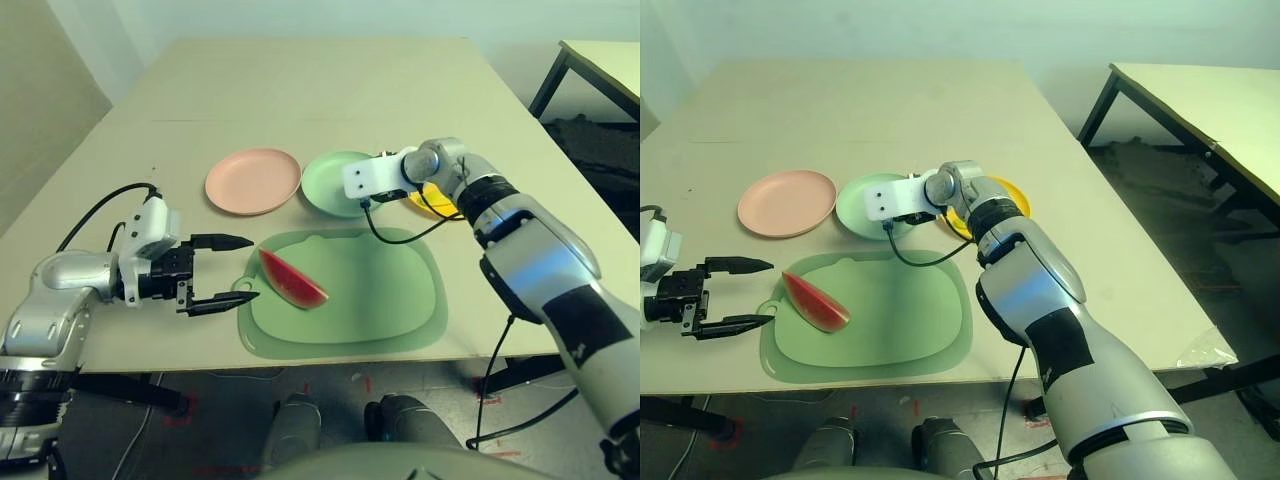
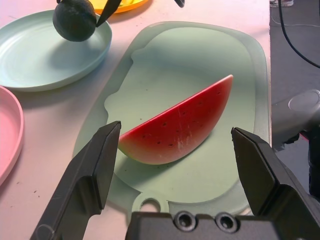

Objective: Place the fruits into color-matched plates.

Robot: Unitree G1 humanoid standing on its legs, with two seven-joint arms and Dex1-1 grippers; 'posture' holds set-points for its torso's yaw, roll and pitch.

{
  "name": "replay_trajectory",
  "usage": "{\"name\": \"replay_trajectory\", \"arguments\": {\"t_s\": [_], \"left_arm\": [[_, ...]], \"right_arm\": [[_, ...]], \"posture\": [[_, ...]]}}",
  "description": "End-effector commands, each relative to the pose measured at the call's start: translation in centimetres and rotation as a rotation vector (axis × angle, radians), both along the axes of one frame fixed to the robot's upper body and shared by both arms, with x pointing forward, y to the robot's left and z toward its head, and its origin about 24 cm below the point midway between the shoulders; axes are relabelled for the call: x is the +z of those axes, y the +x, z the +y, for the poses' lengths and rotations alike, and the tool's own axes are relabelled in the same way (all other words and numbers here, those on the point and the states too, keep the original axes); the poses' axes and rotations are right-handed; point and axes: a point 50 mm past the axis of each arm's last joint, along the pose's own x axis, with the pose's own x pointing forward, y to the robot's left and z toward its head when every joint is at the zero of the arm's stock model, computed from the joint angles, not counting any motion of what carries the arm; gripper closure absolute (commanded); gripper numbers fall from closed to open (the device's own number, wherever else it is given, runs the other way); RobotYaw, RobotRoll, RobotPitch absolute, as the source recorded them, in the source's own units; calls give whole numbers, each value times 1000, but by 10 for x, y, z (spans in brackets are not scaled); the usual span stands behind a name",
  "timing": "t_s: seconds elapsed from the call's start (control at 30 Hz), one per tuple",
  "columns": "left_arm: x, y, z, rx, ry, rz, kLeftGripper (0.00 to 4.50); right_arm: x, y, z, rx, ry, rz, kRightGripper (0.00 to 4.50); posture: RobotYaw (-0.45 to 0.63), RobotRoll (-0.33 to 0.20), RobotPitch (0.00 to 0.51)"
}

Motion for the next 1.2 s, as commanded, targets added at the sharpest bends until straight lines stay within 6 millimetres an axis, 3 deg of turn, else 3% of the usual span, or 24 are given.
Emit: {"name": "replay_trajectory", "arguments": {"t_s": [0.03,0.53,0.93,0.97,1.07,1.2], "left_arm": [[4,3,-2,40,-16,-14,0],[5,27,-16,314,-119,-80,0],[3,29,-14,369,-106,-84,0],[3,29,-14,369,-104,-84,0],[3,29,-14,365,-103,-81,0],[-1,31,-15,354,-83,-77,0]], "right_arm": [[-9,-4,2,22,-5,32,1677],[-15,-7,8,52,-2,45,1677],[-17,-8,9,57,3,27,1677],[-17,-8,9,58,3,26,941],[-16,-7,9,57,4,22,44],[-7,-5,9,64,-2,-10,44]], "posture": [[163,0,77],[163,0,82],[166,0,84],[166,0,84],[163,0,83],[145,0,75]]}}
